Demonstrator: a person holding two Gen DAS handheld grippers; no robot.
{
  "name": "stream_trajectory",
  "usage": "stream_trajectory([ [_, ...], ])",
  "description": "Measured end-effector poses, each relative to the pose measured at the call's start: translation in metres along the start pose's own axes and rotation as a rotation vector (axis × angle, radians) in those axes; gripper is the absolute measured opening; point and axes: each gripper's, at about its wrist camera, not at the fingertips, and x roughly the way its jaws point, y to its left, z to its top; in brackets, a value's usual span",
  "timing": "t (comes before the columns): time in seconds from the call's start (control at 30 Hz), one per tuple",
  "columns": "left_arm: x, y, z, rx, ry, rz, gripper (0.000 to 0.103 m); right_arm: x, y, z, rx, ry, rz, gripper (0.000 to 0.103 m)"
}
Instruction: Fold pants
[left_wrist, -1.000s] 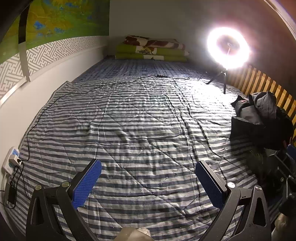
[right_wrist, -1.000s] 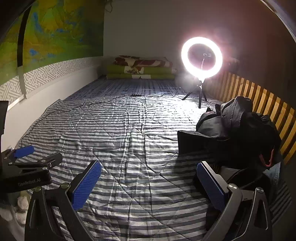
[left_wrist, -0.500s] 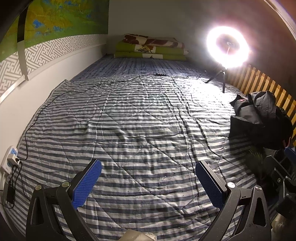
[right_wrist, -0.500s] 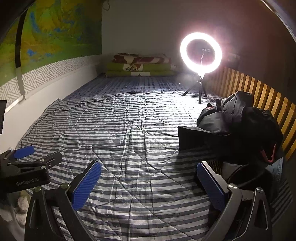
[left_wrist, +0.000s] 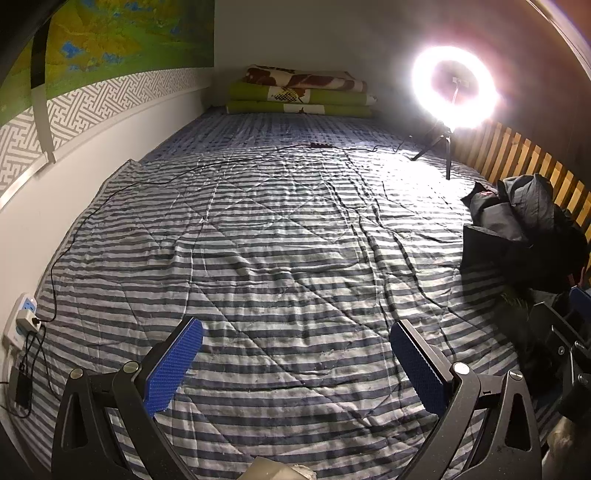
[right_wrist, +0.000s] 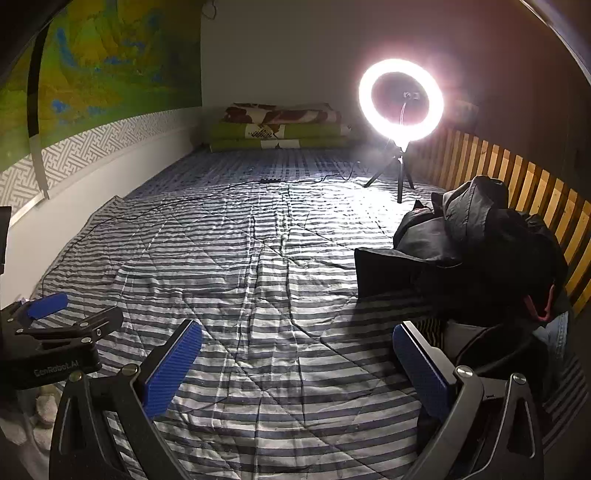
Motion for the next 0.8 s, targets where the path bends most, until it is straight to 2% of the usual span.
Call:
stream_trajectory([
  [0.4,0.014,-0.01,0.001,0.017,0.018,0.006,0.103,0.015,-0.013,0.0,0.024,0.032,0.06,0.102],
  [0.8,0.032,-0.017,-0.003,0.041,0.047,0.015,0.103,0.034,-0.033,0.006,0.035,0.062,0.067,0.102],
])
